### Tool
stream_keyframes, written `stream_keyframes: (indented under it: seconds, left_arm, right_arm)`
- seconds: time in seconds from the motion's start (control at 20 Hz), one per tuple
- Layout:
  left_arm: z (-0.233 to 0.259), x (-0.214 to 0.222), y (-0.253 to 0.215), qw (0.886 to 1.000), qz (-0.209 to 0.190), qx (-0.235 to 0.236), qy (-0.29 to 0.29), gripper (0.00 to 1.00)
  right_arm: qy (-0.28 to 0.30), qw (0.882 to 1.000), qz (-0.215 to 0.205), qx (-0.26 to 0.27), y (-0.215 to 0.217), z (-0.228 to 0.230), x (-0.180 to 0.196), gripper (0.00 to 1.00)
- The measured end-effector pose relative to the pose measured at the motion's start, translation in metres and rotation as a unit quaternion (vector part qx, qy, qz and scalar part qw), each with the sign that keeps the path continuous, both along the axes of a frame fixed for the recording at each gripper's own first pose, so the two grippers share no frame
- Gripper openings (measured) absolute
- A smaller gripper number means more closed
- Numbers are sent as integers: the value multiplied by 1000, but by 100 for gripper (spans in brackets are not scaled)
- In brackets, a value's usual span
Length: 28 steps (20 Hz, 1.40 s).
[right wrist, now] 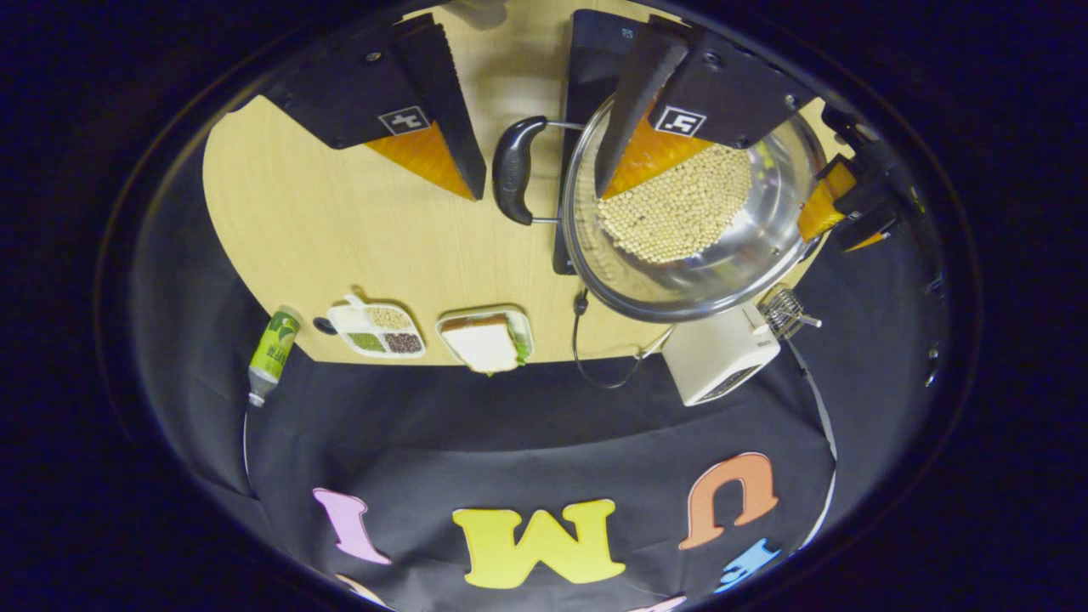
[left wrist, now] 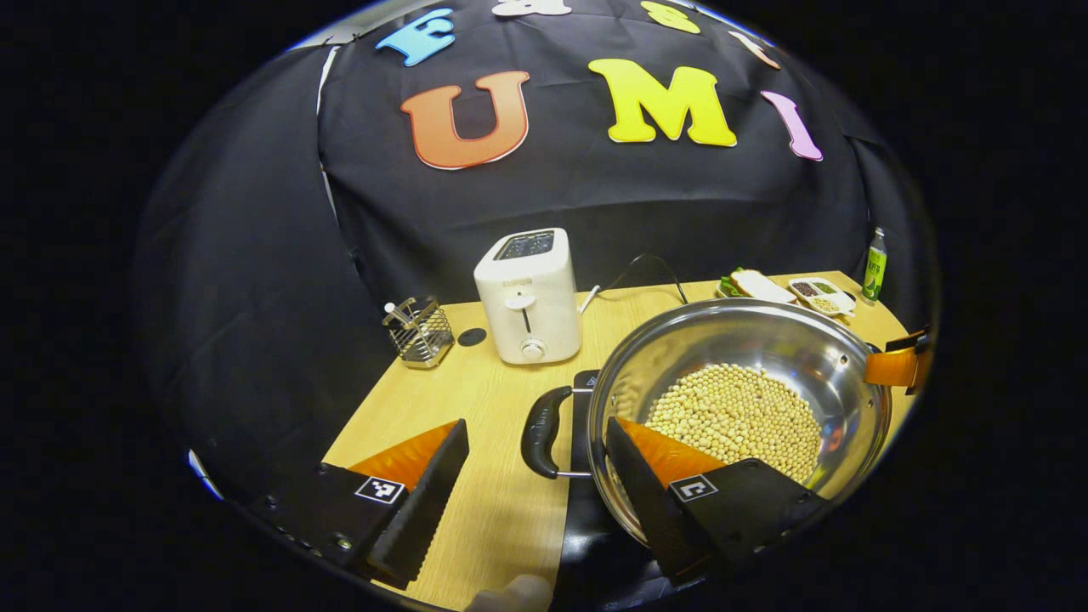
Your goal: First push the handle of the pot to place it horizontally, then grasp the pot with both hands and set it on the induction cooktop.
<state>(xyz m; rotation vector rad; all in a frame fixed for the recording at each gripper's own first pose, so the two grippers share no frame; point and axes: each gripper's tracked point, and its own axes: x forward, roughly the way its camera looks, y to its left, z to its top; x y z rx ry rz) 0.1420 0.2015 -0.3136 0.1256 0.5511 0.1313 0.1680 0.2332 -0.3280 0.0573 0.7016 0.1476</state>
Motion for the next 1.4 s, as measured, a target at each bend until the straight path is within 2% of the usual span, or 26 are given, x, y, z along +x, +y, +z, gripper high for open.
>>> stream_keyframes:
  seconds: [0.2,0.45,0.6,0.75,0.85,0.95,1.4]
  left_arm:
    - [38,-20,-6,1000,8,-5,-22,97]
    - [135,-45,-39,995,10,3,-99,97]
    - [197,-64,-70,988,6,20,-153,96]
    - [247,-87,-111,982,-3,4,-186,96]
    - [271,-98,-129,979,-10,-6,-204,96]
    - [290,-110,-150,976,-19,-12,-215,96]
    - [351,-142,-205,967,-33,-40,-248,96]
  right_arm:
    - [-35,999,12,-3,-9,38,-13,82]
    - [-91,996,22,5,-38,107,-34,82]
    - [-147,989,24,-1,-71,165,-54,81]
    - [-213,977,22,-4,-106,227,-77,81]
    - [-254,967,20,-7,-128,265,-92,87]
    - [-283,959,17,-9,-150,296,-111,100]
    - [-324,946,-21,9,-215,354,-153,100]
